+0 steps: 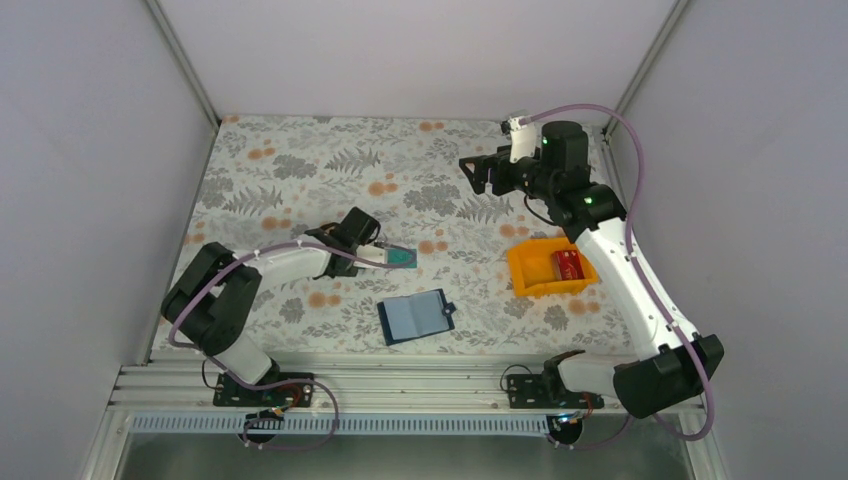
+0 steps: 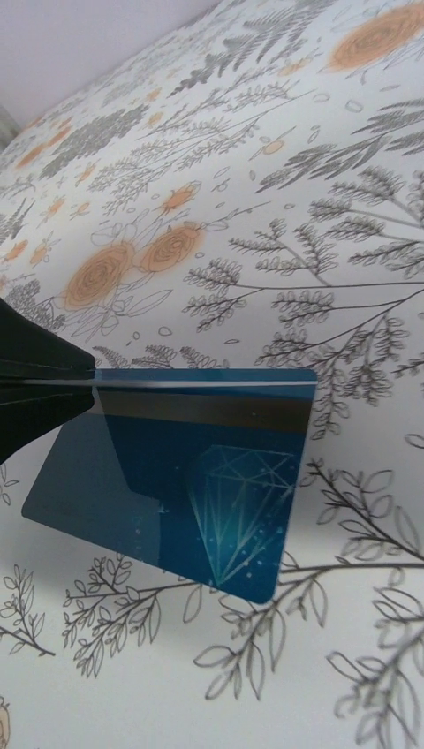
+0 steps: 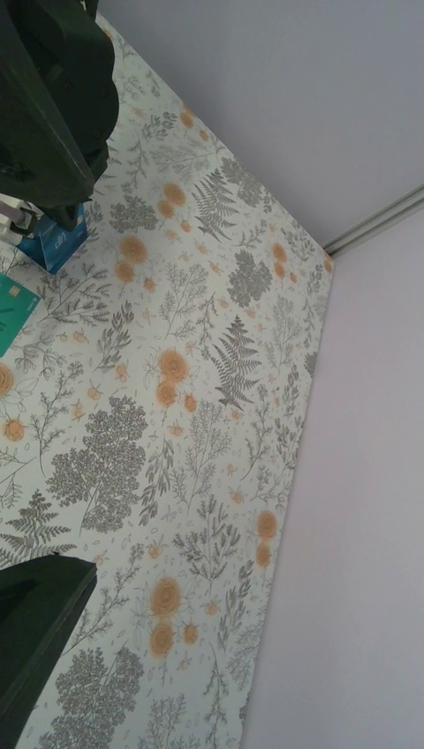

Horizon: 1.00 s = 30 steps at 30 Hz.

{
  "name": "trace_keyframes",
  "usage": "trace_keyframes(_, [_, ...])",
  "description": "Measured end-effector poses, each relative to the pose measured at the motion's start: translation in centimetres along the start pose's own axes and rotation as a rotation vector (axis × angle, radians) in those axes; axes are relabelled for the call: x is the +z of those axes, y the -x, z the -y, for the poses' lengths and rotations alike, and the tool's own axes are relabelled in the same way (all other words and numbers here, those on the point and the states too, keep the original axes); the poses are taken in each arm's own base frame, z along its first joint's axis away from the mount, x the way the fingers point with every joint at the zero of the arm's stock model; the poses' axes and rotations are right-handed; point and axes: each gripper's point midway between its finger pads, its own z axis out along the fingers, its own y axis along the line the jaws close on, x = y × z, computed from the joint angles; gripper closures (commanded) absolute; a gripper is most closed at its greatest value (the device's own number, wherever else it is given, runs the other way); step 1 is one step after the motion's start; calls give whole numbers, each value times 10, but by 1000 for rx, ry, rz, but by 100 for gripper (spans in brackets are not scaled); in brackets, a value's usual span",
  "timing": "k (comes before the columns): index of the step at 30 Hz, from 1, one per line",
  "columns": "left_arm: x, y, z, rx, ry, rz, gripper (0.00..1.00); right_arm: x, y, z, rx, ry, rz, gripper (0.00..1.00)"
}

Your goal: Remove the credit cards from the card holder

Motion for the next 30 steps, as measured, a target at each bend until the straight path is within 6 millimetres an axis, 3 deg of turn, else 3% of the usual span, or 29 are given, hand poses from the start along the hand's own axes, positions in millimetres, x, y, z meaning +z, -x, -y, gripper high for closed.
trace_keyframes(21, [6, -8, 1, -67, -8, -68, 97, -1, 0, -3, -7, 33, -1, 0])
trace_keyframes(26, [5, -8, 6, -77, -26, -70, 80, -1, 0, -3, -8, 39, -1, 0])
trace_keyframes(30, [4, -6, 13, -73, -56, -60, 73, -1, 0, -2, -7, 39, -1, 0])
